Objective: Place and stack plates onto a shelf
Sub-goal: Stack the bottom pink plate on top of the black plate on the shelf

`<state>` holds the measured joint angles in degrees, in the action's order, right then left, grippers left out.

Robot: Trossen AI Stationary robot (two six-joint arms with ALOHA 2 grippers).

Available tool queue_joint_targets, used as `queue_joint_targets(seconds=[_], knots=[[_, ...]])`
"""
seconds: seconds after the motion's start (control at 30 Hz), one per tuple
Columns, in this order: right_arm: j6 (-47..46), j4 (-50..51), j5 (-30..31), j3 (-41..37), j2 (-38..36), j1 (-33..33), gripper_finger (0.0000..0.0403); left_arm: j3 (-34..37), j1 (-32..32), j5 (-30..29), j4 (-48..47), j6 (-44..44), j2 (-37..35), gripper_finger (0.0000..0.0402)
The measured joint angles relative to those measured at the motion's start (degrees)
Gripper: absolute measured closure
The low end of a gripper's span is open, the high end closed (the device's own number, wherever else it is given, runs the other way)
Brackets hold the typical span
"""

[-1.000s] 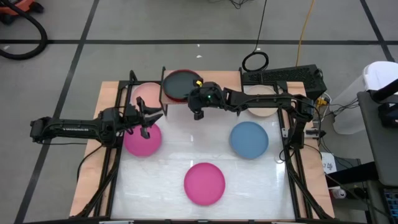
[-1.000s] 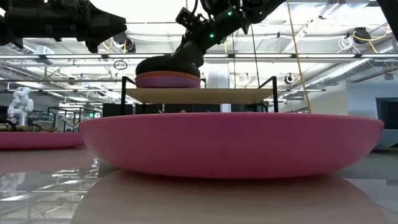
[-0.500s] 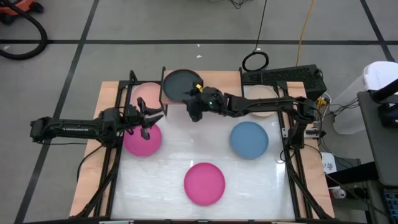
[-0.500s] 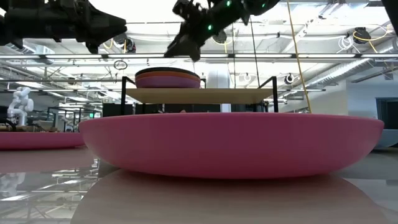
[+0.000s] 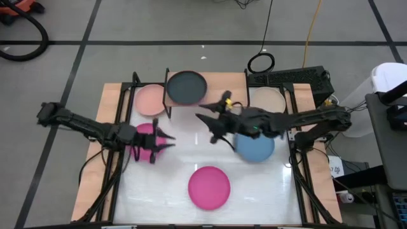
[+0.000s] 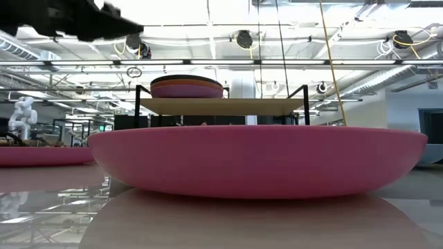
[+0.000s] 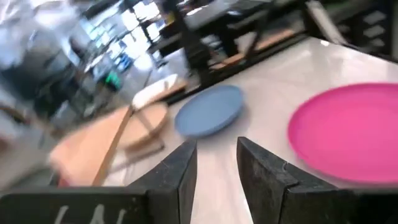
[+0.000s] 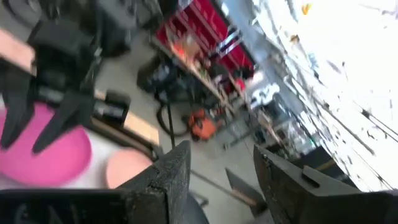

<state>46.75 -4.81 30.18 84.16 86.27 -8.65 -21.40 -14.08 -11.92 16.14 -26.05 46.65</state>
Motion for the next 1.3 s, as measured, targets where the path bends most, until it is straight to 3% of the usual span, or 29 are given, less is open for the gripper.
queue_joint_targets(seconds=[0.27,0.63,1.0,1.3], knots=[[-6.5,2.9,0.1,0.0,-6.7,-6.2,0.0247,-11.3,-13.8,-1.7,-6.5,-16.4,23.1,0.0282],[-9.5,4.6,0.0,0.0,-7.6,-7.6,0.0247,-28.3,-20.6,-0.5,-16.8,-16.4,45.3,0.0282],[-8.3,4.3,-0.2,-2.6,-7.1,-7.6,0.0248,-39.0,-20.1,2.3,-28.2,-19.5,56.6,0.0282],[-5.0,2.5,-0.2,-5.6,-7.1,-7.6,0.0248,-40.3,-16.2,4.2,-29.3,-19.3,59.3,0.0282]])
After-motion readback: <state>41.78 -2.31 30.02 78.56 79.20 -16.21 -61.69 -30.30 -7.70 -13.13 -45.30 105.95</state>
